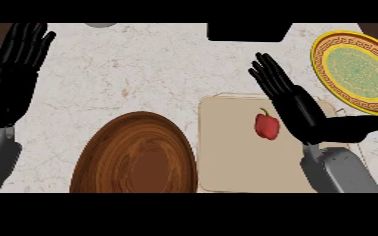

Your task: Pick the bell pepper from the tray and place it in the plate

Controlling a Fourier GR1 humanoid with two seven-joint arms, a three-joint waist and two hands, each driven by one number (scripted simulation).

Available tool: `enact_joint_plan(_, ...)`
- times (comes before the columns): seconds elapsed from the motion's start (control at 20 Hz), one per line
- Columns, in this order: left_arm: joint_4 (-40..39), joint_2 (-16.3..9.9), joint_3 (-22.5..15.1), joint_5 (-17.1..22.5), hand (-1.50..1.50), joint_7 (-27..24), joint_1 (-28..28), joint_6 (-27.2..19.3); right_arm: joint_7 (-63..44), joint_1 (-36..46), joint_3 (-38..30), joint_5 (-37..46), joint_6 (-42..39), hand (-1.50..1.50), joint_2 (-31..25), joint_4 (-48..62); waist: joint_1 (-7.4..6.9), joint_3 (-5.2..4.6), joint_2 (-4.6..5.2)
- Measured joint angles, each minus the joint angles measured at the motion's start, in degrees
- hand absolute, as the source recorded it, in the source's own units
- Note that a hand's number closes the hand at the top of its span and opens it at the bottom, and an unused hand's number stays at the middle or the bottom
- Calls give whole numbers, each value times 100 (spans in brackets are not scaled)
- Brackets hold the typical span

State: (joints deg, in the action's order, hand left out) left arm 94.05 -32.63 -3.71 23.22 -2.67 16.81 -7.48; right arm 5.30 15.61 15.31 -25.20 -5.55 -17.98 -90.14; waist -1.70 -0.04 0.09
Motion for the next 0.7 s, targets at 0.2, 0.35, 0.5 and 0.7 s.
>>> enact_joint_plan(0.2,-207,102,-105,-180,0,289,-317,-147,355,-27,-531,-220,-464,150,-302,273,95,7,4)
enact_joint_plan(0.35,-554,178,-230,-289,0,524,-604,-283,750,-33,-944,75,-613,150,-843,438,211,-26,13)
enact_joint_plan(0.5,-807,275,-298,-289,0,684,-798,-361,1239,-168,-1420,585,0,-150,-1021,672,340,-17,39)
enact_joint_plan(0.7,-1061,497,-488,-375,0,778,-879,-402,2737,-646,-1693,788,129,-150,-525,1457,255,10,51)
